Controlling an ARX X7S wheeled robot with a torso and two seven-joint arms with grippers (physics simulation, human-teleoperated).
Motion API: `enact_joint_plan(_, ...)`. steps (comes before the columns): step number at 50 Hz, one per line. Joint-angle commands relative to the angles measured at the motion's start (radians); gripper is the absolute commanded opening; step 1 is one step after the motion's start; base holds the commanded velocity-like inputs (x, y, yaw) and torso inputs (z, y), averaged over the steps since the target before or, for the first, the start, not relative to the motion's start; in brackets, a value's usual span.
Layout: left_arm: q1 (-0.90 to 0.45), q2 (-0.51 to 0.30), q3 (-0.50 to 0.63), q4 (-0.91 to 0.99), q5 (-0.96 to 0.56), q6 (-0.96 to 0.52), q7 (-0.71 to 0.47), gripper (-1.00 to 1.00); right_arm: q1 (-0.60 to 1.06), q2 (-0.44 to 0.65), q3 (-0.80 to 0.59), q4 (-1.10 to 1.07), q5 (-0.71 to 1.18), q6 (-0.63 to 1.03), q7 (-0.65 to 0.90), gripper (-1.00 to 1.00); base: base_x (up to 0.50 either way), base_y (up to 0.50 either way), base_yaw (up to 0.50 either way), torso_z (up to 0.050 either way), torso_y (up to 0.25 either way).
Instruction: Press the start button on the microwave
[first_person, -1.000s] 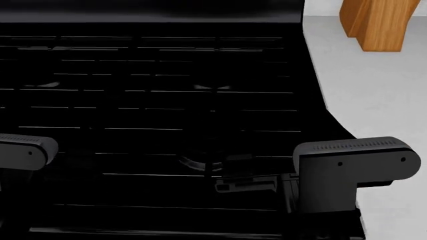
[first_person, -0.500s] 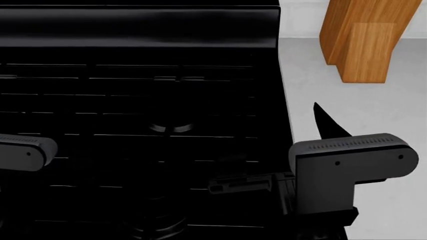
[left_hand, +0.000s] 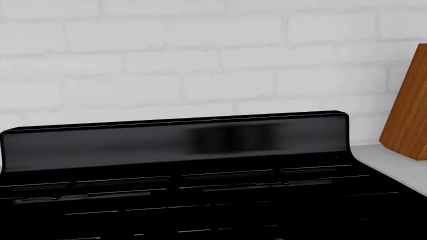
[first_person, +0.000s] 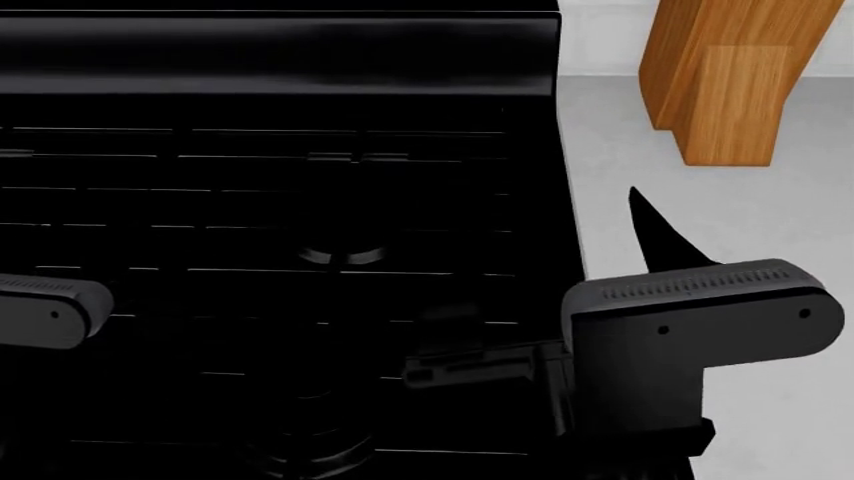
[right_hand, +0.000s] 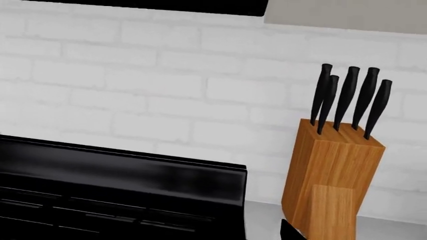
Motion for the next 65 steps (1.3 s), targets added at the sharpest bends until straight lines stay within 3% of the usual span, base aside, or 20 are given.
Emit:
enact_joint_plan(1, 0.003, -0.004, 0.006, -0.004, -0.004, 0.011, -0.006, 1.0, 0.113, 0.023, -0.064, -0.177, -0.03, 0.178, 0.064, 1.0, 0.0, 0.0, 0.0, 0.0, 0.0)
enact_joint_plan(8, -0.006, -0.007, 0.011, 0.0, -0.008, 0.001, -0.011, 1.0, 0.374, 0.062, -0.167, -0.267, -0.048, 0.401, 0.192, 1.0, 0.0, 0.0, 0.0, 0.0, 0.0)
enact_joint_plan(13, -0.013, -0.009, 0.013, -0.005, -0.01, 0.0, -0.013, 1.0, 0.596, 0.158, -0.055, -0.267, 0.429, 0.481, 0.442, 1.0, 0.0, 0.0, 0.0, 0.0, 0.0)
enact_joint_plan(14, -0.015, -0.01, 0.014, -0.005, -0.011, -0.001, -0.013, 1.0, 0.607, 0.14, -0.006, -0.266, 0.457, 0.439, 0.461, 1.0, 0.0, 0.0, 0.0, 0.0, 0.0)
enact_joint_plan(15, -0.017, -0.01, 0.015, -0.005, -0.01, -0.001, -0.014, 1.0, 0.658, 0.108, 0.048, -0.26, 0.53, 0.567, 0.46, 1.0, 0.0, 0.0, 0.0, 0.0, 0.0)
enact_joint_plan(17, -0.017, -0.011, 0.02, -0.006, -0.009, 0.001, -0.014, 1.0, 0.758, 0.142, -0.002, -0.253, 0.534, 0.615, 0.485, 1.0, 0.0, 0.0, 0.0, 0.0, 0.0)
enact_joint_plan(19, -0.017, -0.012, 0.023, -0.008, -0.008, 0.002, -0.015, 1.0, 0.808, 0.102, 0.084, -0.217, 0.587, 0.674, 0.488, 1.0, 0.0, 0.0, 0.0, 0.0, 0.0)
enact_joint_plan(21, -0.018, -0.014, 0.025, -0.007, -0.008, 0.001, -0.017, 1.0, 0.87, 0.152, 0.045, -0.195, 0.571, 0.635, 0.474, 1.0, 0.0, 0.0, 0.0, 0.0, 0.0)
enact_joint_plan(35, -0.021, -0.025, 0.046, 0.002, -0.002, -0.001, -0.024, 1.0, 1.24, 0.126, 0.07, 0.109, 0.744, 0.669, 0.531, 1.0, 0.0, 0.0, 0.0, 0.0, 0.0)
enact_joint_plan(49, -0.027, -0.027, 0.063, -0.004, -0.001, 0.004, -0.031, 1.0, 1.485, 0.097, -0.055, 0.447, 0.683, 0.571, 0.459, 1.0, 0.0, 0.0, 0.0, 0.0, 0.0)
enact_joint_plan(50, -0.027, -0.028, 0.064, -0.005, 0.001, 0.005, -0.032, 1.0, 1.497, 0.095, -0.065, 0.468, 0.677, 0.564, 0.453, -1.0, 0.0, 0.0, 0.0, 0.0, 0.0)
enact_joint_plan(65, -0.037, -0.036, 0.072, -0.013, -0.001, 0.003, -0.04, 1.0, 1.584, 0.056, -0.14, 0.665, 0.641, 0.502, 0.403, -1.0, 0.0, 0.0, 0.0, 0.0, 0.0)
